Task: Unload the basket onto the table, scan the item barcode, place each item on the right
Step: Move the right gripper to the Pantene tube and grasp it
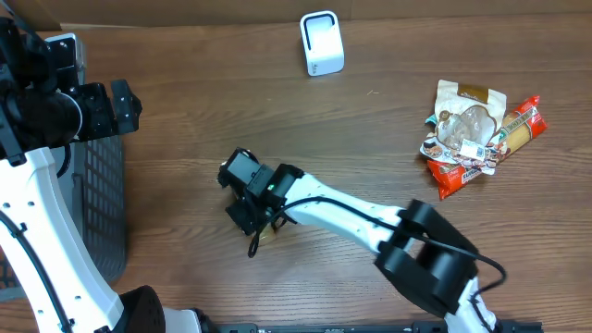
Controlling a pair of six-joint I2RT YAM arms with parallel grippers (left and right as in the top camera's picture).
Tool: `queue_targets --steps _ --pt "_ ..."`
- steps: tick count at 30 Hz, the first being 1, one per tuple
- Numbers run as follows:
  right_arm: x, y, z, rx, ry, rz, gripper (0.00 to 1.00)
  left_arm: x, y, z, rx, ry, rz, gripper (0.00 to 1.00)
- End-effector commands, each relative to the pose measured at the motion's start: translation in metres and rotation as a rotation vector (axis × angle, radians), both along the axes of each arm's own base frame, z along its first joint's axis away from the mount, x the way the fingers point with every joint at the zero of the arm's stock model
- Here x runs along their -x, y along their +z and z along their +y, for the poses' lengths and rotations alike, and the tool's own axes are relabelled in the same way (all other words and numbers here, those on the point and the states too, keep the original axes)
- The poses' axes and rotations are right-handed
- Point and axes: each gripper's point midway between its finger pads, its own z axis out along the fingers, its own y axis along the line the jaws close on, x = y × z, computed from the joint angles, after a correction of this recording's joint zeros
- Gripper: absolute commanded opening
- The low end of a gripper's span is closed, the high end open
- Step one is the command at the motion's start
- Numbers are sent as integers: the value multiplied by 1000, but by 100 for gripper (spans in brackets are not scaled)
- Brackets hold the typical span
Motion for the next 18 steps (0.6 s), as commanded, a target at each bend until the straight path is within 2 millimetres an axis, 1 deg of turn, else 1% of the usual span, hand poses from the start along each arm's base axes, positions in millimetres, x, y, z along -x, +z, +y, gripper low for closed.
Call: queue_targets --steps 1,3,4,5,6,7,10,13,14,16,18 --pt "-4 -12 -5 30 -18 -2 45 1 2 1 -13 -16 -6 99" --pt "-6 -12 -6 28 -22 -3 40 1 2 1 -14 -16 -6 100" --pt "-6 -12 -6 28 -29 -1 36 1 2 1 -14 -16 -6 100" --pt "-8 -12 -7 31 -45 0 34 1 2 1 -14 -16 -6 99" --pt "-9 -13 -9 35 -54 2 29 1 2 1 -13 -16 -6 99" --pt "-10 -13 -10 35 -55 2 27 1 2 1 -14 -16 -6 100" --pt "-13 -12 -14 39 -87 18 4 1 2 1 -13 -16 -6 100" --pt "-14 1 -16 28 -90 46 4 1 2 1 -13 -16 -6 100" --pt "-15 15 -18 9 -94 65 4 1 2 1 -14 -16 -6 99" --pt "-19 36 -23 -21 -106 80 4 1 2 1 -14 -16 -6 99" --pt "-28 56 -32 -45 -132 72 4 1 2 1 -13 -16 -6 99"
